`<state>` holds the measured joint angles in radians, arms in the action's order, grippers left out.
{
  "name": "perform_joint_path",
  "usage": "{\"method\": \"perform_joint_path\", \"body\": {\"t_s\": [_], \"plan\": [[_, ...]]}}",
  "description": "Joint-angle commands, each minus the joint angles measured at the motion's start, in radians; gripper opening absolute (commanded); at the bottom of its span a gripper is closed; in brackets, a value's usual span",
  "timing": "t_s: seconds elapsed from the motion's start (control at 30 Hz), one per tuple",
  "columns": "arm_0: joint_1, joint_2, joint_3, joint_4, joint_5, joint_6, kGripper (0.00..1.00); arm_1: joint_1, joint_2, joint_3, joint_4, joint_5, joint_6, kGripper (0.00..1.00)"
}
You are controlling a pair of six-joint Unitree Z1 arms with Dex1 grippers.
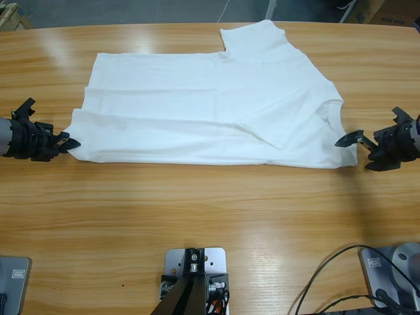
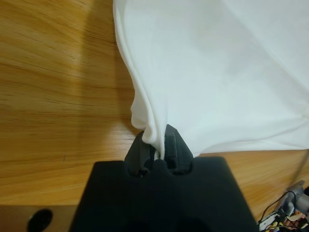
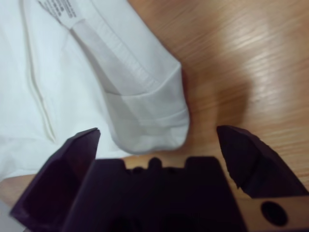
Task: Fold clothes
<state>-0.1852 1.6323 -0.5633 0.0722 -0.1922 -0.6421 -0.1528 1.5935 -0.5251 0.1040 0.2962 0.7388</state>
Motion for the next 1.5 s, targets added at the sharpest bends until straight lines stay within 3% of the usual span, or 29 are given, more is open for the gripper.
{"method": "perform_joint_path", "body": {"t_s": [0.03, 0.27, 0.4, 0.5, 0.57, 0.6, 0.63, 0.67, 0.7, 1.17, 1.5], "plan": [[0.006, 0.047, 0.002, -0.006, -0.014, 0.013, 0.0, -0.013, 0.091, 0.011, -0.081, 0.058, 0.004, 0.989], [0.006, 0.043, 0.006, -0.005, -0.014, 0.013, 0.0, -0.013, 0.098, 0.023, -0.081, 0.053, 0.01, 0.96], [0.006, 0.04, 0.011, -0.005, -0.015, 0.013, 0.0, -0.013, 0.109, 0.036, -0.079, 0.061, 0.011, 0.642], [0.006, 0.04, 0.014, -0.005, -0.015, 0.013, 0.0, -0.013, 0.125, 0.041, -0.08, 0.068, 0.01, 0.48], [0.006, 0.04, 0.014, -0.005, -0.015, 0.013, 0.0, -0.013, 0.133, 0.044, -0.079, 0.07, 0.01, 0.429], [0.006, 0.04, 0.014, -0.006, -0.015, 0.013, 0.0, -0.013, 0.136, 0.046, -0.079, 0.07, 0.009, 0.262], [0.006, 0.04, 0.014, -0.005, -0.015, 0.013, 0.0, -0.013, 0.137, 0.047, -0.079, 0.07, 0.008, 0.222], [0.006, 0.04, 0.014, -0.005, -0.015, 0.013, 0.0, -0.013, 0.137, 0.048, -0.079, 0.069, 0.008, 0.051], [0.006, 0.04, 0.014, -0.006, -0.015, 0.013, 0.0, -0.013, 0.137, 0.048, -0.079, 0.069, 0.008, 0.0], [-0.007, 0.02, 0.029, -0.005, -0.018, 0.002, 0.0, -0.013, 0.112, 0.037, 0.003, 0.077, -0.024, 0.0], [-0.08, -0.078, 0.103, 0.018, 0.006, -0.14, 0.0, -0.01, 0.024, 0.086, 0.115, 0.038, 0.067, 0.0]]}}
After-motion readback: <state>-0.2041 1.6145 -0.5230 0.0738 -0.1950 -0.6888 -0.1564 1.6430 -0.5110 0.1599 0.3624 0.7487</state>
